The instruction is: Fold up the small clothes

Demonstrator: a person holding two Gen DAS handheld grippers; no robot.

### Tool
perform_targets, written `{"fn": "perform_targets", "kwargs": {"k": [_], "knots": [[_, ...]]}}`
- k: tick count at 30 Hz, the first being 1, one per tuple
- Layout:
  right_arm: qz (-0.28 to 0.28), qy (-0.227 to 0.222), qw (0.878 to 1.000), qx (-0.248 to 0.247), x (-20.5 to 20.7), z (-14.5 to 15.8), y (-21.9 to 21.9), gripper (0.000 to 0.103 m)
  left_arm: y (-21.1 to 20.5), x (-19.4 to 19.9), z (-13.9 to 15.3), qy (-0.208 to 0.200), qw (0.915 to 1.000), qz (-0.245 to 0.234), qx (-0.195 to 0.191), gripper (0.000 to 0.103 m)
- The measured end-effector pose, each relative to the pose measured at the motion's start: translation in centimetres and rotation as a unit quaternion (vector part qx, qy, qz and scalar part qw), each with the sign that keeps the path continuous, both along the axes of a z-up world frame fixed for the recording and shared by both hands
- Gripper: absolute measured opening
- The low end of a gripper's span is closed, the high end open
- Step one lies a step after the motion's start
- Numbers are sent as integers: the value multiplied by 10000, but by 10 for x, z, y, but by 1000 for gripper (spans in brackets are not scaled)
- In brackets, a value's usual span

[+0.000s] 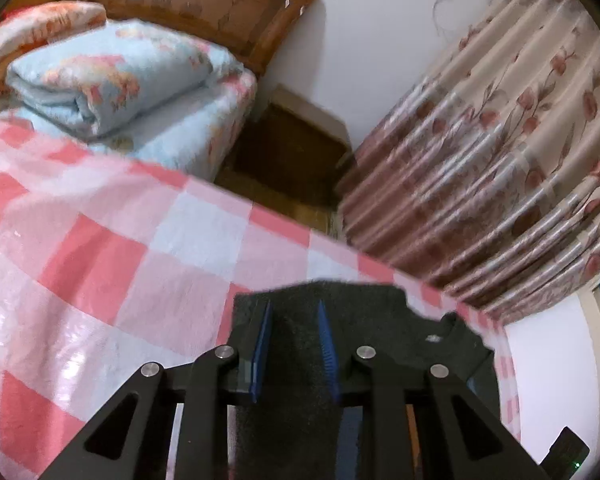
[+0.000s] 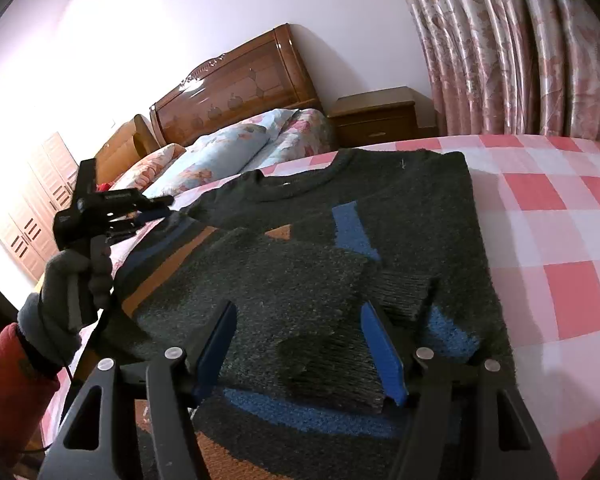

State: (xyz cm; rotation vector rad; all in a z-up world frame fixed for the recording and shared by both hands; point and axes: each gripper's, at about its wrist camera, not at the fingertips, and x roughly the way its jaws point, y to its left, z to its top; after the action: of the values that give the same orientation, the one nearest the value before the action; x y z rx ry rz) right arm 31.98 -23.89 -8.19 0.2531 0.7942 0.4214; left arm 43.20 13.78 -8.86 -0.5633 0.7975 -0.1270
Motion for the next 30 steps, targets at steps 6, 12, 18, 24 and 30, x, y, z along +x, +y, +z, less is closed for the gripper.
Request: {"fn": "perform_targets", "kwargs": {"k": [6,12,18,24,30], "knots": [[4,6,10000,45,1,-1,-3,103,4,3,-10,658,9968,294,354,26],[-292,-179,9994,96,-4,3,-13,103,-45,-96,39,-439,9960,45,781,27],[-322,-39,9989,-340,0,3,-5,103,-118,-140,0,-212,9731,-802,2148,32],[-156,-72,9906,-1354,-33,19,25,103,-113,-183,33,-236,9835,-801,1602,32],[827,419,9776,-1887,-99,-1,53,103,-129,-257,5,-170,9646,-1407,2224,32]]}}
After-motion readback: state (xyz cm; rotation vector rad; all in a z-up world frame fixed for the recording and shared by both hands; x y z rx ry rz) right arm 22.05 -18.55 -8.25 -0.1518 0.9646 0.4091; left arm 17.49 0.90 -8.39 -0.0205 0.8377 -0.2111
